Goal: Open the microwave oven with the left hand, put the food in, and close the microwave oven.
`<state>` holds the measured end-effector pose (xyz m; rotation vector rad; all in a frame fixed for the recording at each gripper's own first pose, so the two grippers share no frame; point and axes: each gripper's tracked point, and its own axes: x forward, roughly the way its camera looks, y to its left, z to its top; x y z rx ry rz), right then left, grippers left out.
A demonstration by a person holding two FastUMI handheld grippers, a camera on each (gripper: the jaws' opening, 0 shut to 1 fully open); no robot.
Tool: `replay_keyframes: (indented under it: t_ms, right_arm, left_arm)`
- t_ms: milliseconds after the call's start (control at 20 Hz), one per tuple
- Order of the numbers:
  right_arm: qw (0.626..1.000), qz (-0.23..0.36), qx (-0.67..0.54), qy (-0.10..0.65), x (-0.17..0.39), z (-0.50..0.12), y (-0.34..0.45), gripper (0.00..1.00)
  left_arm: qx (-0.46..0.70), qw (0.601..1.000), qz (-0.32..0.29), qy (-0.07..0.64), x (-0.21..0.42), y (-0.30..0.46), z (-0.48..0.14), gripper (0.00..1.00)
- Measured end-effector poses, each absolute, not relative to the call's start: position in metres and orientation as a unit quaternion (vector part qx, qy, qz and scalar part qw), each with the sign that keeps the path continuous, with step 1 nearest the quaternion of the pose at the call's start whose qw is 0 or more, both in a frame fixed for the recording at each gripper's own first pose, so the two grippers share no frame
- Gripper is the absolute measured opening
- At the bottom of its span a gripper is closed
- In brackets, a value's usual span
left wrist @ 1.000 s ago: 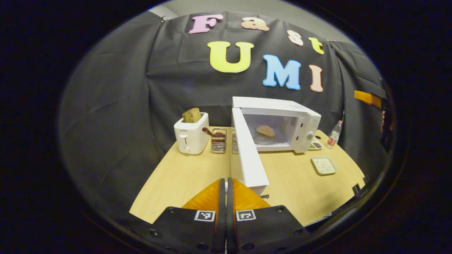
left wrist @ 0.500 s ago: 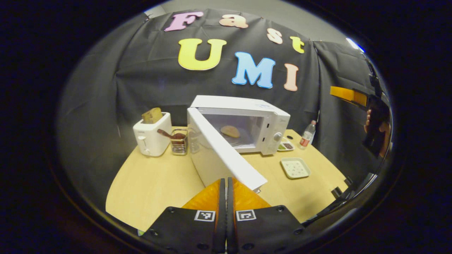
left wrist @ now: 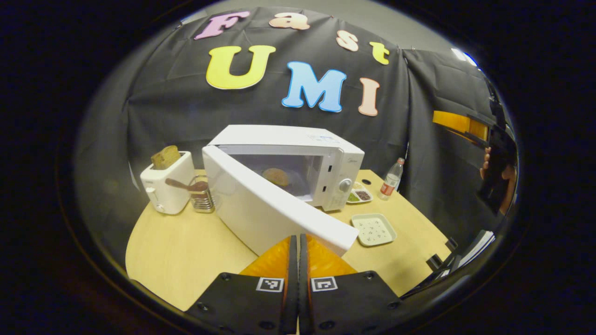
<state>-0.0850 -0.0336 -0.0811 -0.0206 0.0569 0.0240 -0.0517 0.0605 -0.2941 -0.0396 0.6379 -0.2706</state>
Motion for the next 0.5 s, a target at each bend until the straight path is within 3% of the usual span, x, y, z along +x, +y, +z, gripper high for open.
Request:
replay_keyframes:
  t_ms: [500]
  right_arm:
    - [0.999,-0.036,-0.002,0.035,-0.077,-0.088,-0.091,0.86]
  left_arm:
    - [0.033,0.936,-0.162,0.311,0.013,-0.001,-0.312,0.07]
